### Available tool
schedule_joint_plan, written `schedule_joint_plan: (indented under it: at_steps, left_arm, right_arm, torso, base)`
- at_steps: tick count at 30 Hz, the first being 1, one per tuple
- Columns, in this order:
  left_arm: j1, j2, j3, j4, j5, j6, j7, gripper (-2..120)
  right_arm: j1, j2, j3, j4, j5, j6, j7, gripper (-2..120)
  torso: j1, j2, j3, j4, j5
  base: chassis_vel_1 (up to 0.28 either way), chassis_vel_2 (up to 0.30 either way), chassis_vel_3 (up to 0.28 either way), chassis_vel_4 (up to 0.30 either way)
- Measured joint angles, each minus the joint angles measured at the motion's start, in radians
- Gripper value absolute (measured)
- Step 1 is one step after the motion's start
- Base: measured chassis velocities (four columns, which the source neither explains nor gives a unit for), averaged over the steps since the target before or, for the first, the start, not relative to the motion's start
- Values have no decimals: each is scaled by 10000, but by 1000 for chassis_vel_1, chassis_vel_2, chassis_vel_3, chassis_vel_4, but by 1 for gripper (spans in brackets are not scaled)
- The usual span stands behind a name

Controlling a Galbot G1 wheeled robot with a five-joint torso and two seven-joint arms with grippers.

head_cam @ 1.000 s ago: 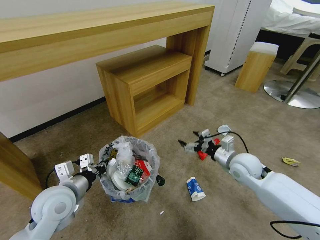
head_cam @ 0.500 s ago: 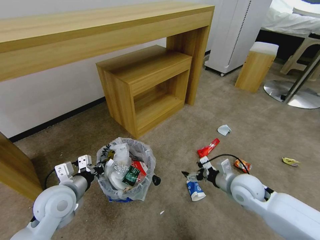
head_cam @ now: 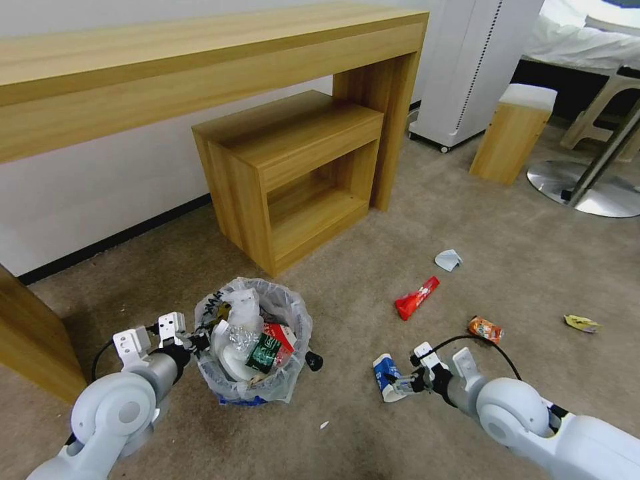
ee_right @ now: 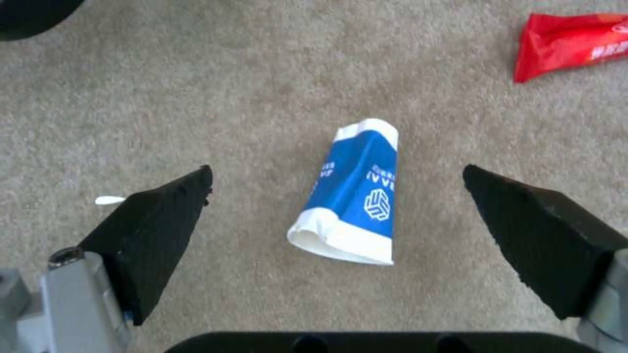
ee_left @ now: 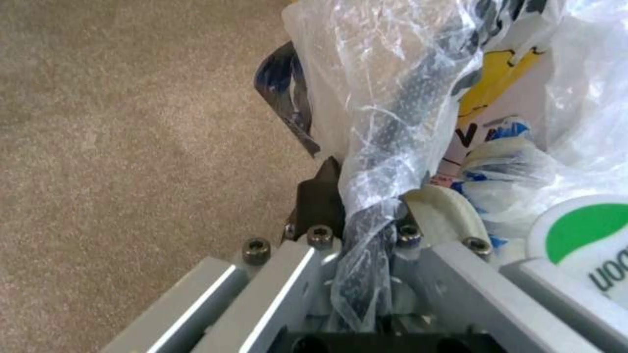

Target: Pick up the trash bin and place the garbage on the floor into it.

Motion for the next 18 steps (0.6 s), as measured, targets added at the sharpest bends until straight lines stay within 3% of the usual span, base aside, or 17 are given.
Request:
schedule_joint_plan:
  at_steps: [18]
  left_arm:
    - [59,-46,18,-151,44,-6,-18,0]
  right_arm:
    - [-157,282,-343,-426,-286,439,-218,94]
  torso:
    - [0,0,0,-1,0]
  base:
    - [0,0,0,0]
